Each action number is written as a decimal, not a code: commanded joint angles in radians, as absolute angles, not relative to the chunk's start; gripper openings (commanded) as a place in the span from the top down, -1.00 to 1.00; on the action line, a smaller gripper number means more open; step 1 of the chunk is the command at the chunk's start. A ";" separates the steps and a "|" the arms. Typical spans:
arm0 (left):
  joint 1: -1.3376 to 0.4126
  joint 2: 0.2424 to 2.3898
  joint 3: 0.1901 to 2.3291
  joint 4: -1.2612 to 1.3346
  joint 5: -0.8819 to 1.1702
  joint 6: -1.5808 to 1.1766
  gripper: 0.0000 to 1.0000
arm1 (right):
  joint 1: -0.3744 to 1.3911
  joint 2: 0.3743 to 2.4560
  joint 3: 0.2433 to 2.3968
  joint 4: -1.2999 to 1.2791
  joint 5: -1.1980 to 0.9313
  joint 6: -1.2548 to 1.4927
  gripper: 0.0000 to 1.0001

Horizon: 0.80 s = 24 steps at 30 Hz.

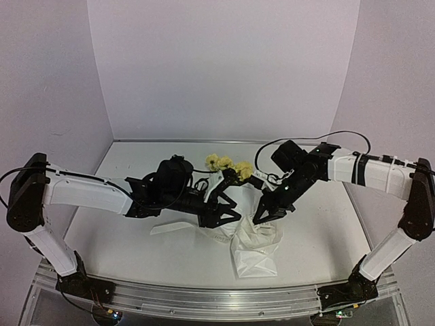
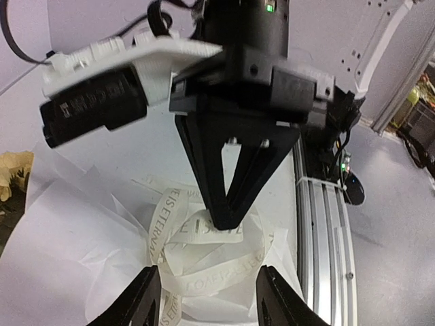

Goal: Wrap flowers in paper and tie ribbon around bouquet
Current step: Cross the half-tied ribbon over the folded bouquet.

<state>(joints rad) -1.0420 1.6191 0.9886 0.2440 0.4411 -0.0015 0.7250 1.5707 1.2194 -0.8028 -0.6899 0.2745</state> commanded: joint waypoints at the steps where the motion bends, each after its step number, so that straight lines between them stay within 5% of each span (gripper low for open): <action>1: -1.023 1.654 1.028 0.234 0.524 0.124 0.00 | 0.741 1.524 1.249 -0.805 -0.707 0.251 1.00; 24: -1.026 1.809 1.169 0.174 0.582 0.218 0.07 | 0.795 1.586 1.328 -0.878 -0.687 0.202 1.00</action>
